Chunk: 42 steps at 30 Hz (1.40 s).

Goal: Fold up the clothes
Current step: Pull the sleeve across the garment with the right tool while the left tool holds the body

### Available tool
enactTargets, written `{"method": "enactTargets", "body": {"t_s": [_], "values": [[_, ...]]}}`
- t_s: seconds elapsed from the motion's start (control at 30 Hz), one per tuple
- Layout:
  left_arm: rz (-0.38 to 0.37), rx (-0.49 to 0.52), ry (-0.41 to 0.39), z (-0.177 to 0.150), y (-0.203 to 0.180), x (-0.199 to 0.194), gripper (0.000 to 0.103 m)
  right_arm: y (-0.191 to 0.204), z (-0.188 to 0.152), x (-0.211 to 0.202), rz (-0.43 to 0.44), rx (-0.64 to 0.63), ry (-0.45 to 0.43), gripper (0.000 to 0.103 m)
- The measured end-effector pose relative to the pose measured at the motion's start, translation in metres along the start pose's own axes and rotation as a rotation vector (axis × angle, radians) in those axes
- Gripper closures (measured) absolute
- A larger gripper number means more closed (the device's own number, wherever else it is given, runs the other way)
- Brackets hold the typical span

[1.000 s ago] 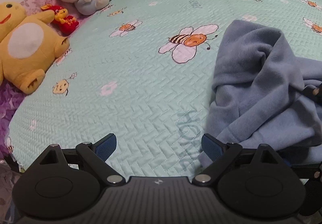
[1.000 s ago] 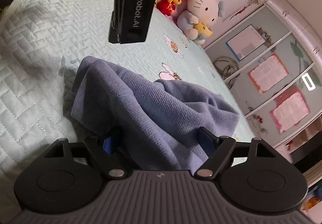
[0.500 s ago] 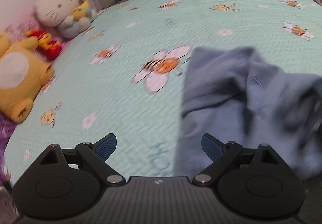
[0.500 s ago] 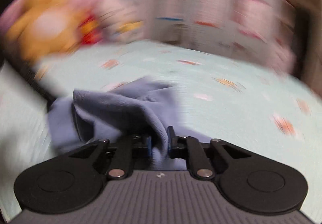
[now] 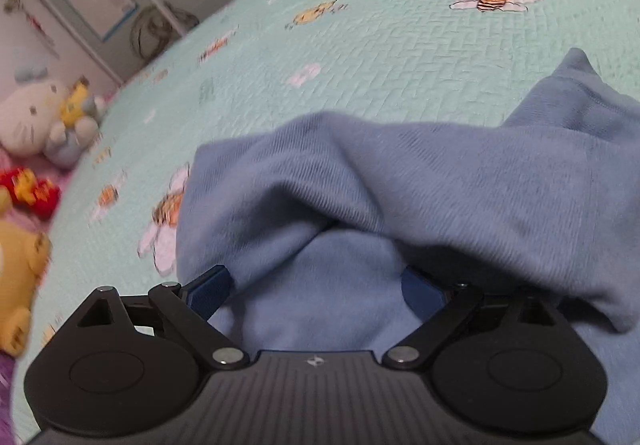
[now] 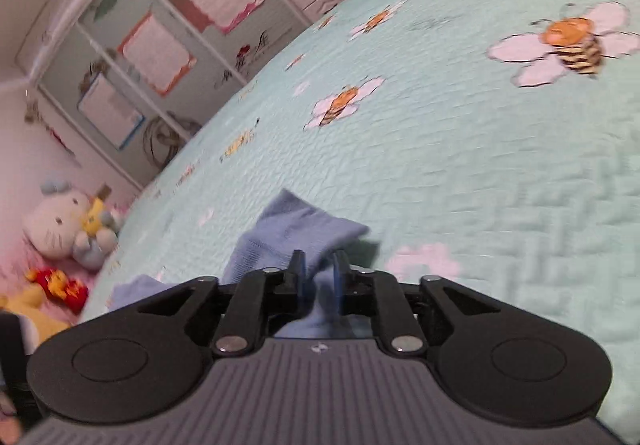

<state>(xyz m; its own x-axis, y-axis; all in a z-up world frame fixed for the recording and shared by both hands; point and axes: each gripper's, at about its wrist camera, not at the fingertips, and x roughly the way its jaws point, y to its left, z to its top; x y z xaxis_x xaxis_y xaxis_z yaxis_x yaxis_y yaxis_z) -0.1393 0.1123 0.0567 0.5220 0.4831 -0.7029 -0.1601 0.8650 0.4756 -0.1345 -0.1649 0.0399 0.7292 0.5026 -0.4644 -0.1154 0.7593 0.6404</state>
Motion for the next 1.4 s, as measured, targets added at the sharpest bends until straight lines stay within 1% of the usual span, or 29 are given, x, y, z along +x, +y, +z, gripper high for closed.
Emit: {"method": "enactTargets", "body": {"t_s": [0.03, 0.07, 0.1, 0.17, 0.2, 0.23, 0.33, 0.37, 0.43, 0.47, 0.5, 0.57, 0.6, 0.63, 0.67, 0.7, 0.73, 0.8, 0.9, 1.03, 1.07, 1.17, 1.27, 1.3, 1.33, 1.37, 1.4], "values": [[0.000, 0.003, -0.002, 0.002, -0.001, 0.001, 0.007, -0.002, 0.002, -0.007, -0.006, -0.006, -0.019, 0.076], [-0.002, 0.003, -0.002, 0.003, -0.002, 0.003, 0.007, 0.002, 0.004, -0.013, -0.012, -0.055, -0.042, 0.076], [-0.009, 0.000, -0.001, 0.006, -0.002, 0.004, 0.007, 0.009, 0.004, -0.021, -0.002, -0.135, -0.058, 0.073], [-0.029, -0.006, 0.005, 0.009, 0.001, 0.007, 0.007, 0.034, 0.001, -0.023, 0.044, -0.305, -0.054, 0.058], [-0.039, -0.011, 0.009, 0.011, 0.003, 0.008, 0.007, 0.047, -0.004, -0.023, 0.074, -0.397, -0.039, 0.044], [-0.048, -0.015, 0.014, 0.012, 0.005, 0.010, 0.006, 0.062, -0.012, -0.020, 0.096, -0.502, -0.019, 0.034], [-0.074, -0.030, 0.027, 0.014, 0.009, 0.015, 0.004, 0.105, -0.040, -0.002, 0.128, -0.841, 0.026, 0.033], [-0.082, -0.034, 0.030, 0.014, 0.010, 0.016, 0.004, 0.114, -0.049, 0.005, 0.129, -0.924, 0.034, 0.032], [-0.097, -0.043, 0.037, 0.015, 0.011, 0.018, 0.003, 0.127, -0.060, 0.023, 0.130, -1.034, 0.066, 0.032], [-0.105, -0.048, 0.041, 0.015, 0.012, 0.019, 0.003, 0.129, -0.061, 0.033, 0.131, -1.057, 0.093, 0.032], [-0.112, -0.051, 0.043, 0.015, 0.013, 0.020, 0.003, 0.129, -0.062, 0.042, 0.119, -1.064, 0.113, 0.032], [-0.124, -0.057, 0.043, 0.016, 0.014, 0.021, 0.003, 0.125, -0.058, 0.053, 0.084, -1.049, 0.123, 0.035], [-0.131, -0.062, 0.042, 0.017, 0.015, 0.022, 0.002, 0.122, -0.056, 0.058, 0.066, -1.042, 0.128, 0.038], [-0.140, -0.068, 0.042, 0.017, 0.017, 0.023, 0.002, 0.119, -0.053, 0.062, 0.051, -1.025, 0.130, 0.046], [-0.149, -0.075, 0.042, 0.017, 0.018, 0.024, 0.002, 0.115, -0.048, 0.064, 0.041, -0.988, 0.129, 0.051], [-0.158, -0.084, 0.044, 0.017, 0.020, 0.025, 0.002, 0.109, -0.042, 0.069, 0.032, -0.947, 0.131, 0.063], [-0.167, -0.093, 0.045, 0.017, 0.021, 0.026, 0.002, 0.105, -0.036, 0.073, 0.024, -0.908, 0.133, 0.072], [-0.183, -0.107, 0.046, 0.017, 0.024, 0.028, 0.001, 0.098, -0.028, 0.079, 0.008, -0.843, 0.131, 0.076], [-0.201, -0.119, 0.047, 0.016, 0.026, 0.032, 0.000, 0.084, -0.015, 0.094, -0.025, -0.730, 0.128, 0.079], [-0.219, -0.129, 0.051, 0.016, 0.027, 0.035, 0.000, 0.052, 0.002, 0.121, -0.049, -0.480, 0.162, 0.080], [-0.221, -0.131, 0.052, 0.017, 0.028, 0.035, 0.000, 0.048, 0.004, 0.121, -0.047, -0.442, 0.164, 0.081], [-0.231, -0.137, 0.054, 0.017, 0.029, 0.036, 0.000, 0.056, 0.002, 0.101, -0.038, -0.447, 0.116, 0.080], [-0.245, -0.149, 0.054, 0.017, 0.032, 0.038, 0.000, 0.064, 0.000, 0.081, -0.029, -0.452, 0.069, 0.076], [-0.247, -0.152, 0.054, 0.016, 0.032, 0.039, 0.000, 0.066, -0.001, 0.074, -0.026, -0.454, 0.053, 0.071], [-0.250, -0.156, 0.053, 0.016, 0.032, 0.039, 0.000, 0.070, -0.002, 0.066, -0.025, -0.469, 0.033, 0.062], [-0.250, -0.156, 0.053, 0.016, 0.032, 0.039, 0.000, 0.076, -0.005, 0.057, -0.024, -0.510, 0.011, 0.055], [-0.249, -0.156, 0.051, 0.016, 0.032, 0.039, 0.000, 0.084, -0.010, 0.053, -0.016, -0.561, 0.002, 0.044]]}}
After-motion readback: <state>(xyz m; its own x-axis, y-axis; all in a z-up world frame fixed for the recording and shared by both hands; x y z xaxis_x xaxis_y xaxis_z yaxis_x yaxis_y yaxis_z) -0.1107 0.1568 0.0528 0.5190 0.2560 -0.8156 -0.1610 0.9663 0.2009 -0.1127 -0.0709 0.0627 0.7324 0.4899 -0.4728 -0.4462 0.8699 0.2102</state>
